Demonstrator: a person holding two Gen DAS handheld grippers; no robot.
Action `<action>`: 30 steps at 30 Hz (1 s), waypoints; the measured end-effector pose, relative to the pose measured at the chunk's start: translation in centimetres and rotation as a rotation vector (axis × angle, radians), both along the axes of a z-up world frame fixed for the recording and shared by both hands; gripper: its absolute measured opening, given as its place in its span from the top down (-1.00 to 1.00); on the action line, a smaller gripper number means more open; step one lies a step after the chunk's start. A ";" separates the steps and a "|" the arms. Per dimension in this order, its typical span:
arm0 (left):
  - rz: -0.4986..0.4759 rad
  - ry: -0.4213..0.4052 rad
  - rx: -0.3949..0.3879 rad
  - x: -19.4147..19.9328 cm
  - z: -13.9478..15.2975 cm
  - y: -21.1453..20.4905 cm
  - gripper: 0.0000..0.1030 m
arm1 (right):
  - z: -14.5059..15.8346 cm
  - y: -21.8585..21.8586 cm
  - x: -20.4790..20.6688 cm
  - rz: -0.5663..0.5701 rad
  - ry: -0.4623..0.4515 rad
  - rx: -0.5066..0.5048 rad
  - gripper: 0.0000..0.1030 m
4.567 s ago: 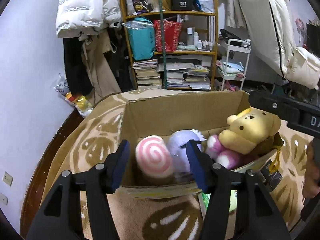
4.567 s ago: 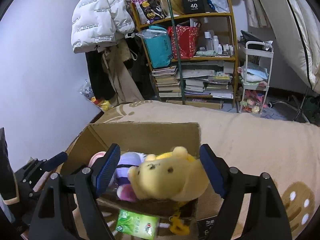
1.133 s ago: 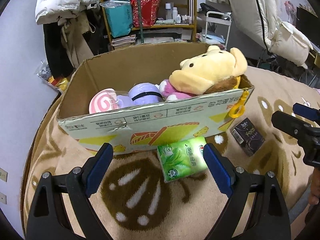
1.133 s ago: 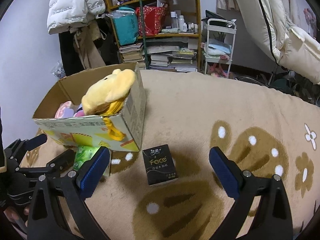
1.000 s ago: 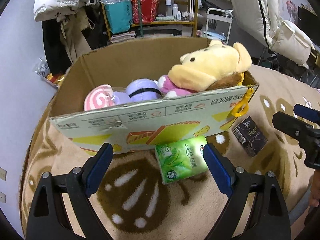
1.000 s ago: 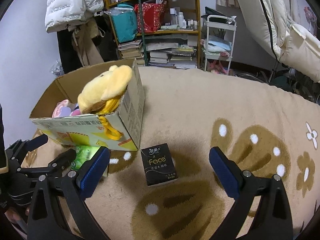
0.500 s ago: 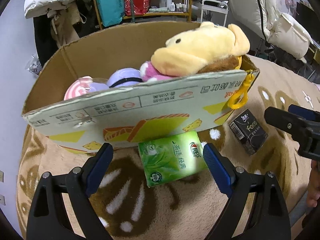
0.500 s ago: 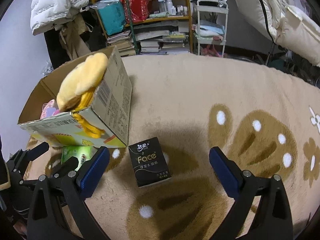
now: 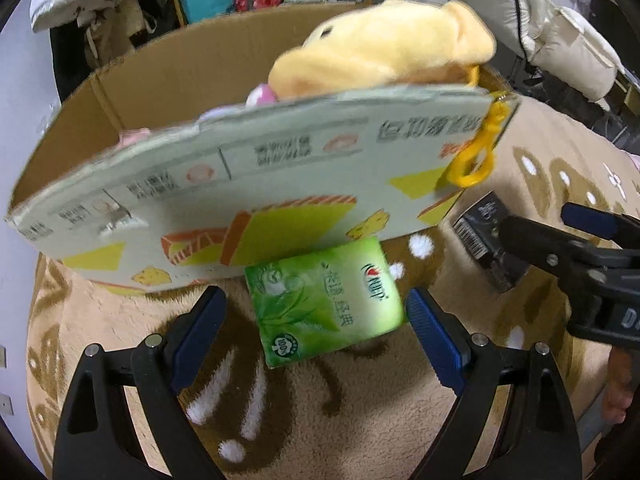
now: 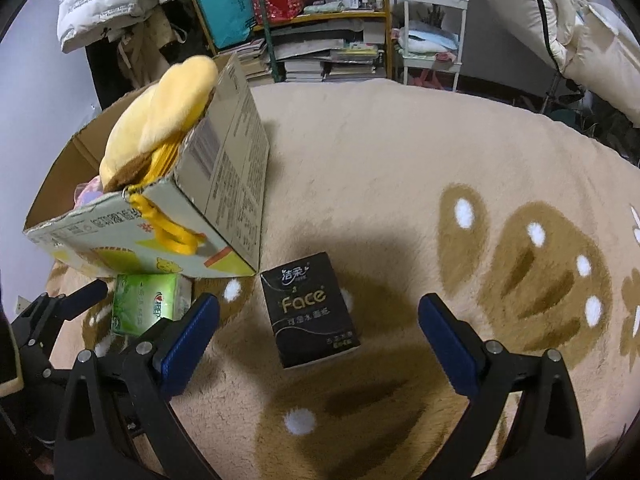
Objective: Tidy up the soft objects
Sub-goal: 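Move both tools back out of the box toward the two tissue packs, then grasp the green tissue pack with the left tool while the right tool grasps the black Face pack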
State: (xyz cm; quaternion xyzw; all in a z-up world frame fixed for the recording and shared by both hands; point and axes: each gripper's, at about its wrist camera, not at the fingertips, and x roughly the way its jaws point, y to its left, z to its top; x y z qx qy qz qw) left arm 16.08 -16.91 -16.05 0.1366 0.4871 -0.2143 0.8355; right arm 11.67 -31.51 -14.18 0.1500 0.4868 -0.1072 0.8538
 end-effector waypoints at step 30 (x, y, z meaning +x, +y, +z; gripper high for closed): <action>-0.029 0.010 -0.018 -1.2 0.5 -0.1 -0.48 | -3.2 1.8 0.8 0.117 0.126 0.016 0.02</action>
